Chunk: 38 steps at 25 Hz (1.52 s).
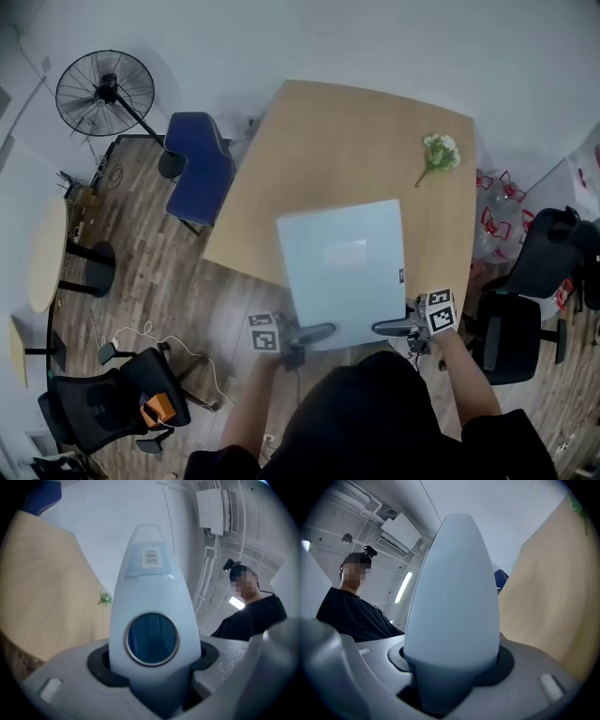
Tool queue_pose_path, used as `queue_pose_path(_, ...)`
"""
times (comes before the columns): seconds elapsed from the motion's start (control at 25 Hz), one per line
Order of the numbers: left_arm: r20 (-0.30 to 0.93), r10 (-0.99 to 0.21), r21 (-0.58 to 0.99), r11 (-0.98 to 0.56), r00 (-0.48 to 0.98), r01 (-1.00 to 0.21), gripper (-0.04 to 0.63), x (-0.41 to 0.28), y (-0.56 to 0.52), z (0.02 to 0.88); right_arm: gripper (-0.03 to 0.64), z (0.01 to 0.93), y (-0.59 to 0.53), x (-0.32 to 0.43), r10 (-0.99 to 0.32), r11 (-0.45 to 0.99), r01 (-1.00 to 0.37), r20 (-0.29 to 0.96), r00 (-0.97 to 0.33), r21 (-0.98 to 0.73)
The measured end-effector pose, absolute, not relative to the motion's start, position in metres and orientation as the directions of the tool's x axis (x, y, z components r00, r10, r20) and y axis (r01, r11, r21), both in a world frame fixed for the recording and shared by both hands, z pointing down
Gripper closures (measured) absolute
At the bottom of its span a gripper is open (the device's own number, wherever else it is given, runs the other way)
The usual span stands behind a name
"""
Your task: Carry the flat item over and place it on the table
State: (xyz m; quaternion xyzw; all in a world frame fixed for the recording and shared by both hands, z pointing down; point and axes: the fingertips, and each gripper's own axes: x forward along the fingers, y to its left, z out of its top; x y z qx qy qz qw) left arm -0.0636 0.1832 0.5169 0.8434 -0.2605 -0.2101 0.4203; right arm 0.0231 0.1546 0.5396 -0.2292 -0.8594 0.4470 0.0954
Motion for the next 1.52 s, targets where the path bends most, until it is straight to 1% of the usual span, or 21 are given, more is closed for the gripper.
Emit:
queue_pose_path(0.32,-0.124,-0.606,0.847,-0.477,0.785,-0.234,0.262,-0.101,0.065,0.529,0.328,0.551,0.04,-0.013,0.457,0.468,0.278,-0.04,-0.889,-0.839)
queue_pose_path(0.8,-0.018,-0.586,0.894,-0.372,0.81,-0.249,0.261,-0.137,-0.052,0.558,0.329,0.581,-0.069,-0.048,0.404,0.37,0.264,-0.102,-0.909,-0.891)
queue_pose_path(1.04,-0.005,-0.551,0.901,-0.364,0.834,-0.235,0.253,-0.168,-0.089,0.575,0.33,0.595,-0.097,-0.073,0.323,0.354,0.2,-0.082,-0.943,-0.914)
queue_pose_path(1.24,-0.005,-0.506,0.901,-0.376,0.863,-0.215,0.252,-0.194,-0.133,0.589,0.333,0.606,-0.131,-0.096,0.231,0.376,0.144,-0.058,-0.971,-0.915)
queue_pose_path(1.52,-0.002,-0.434,0.918,-0.358,0.901,-0.171,0.248,-0.209,-0.206,0.616,0.328,0.629,-0.196,-0.113,0.139,0.351,0.079,-0.032,-0.99,-0.933)
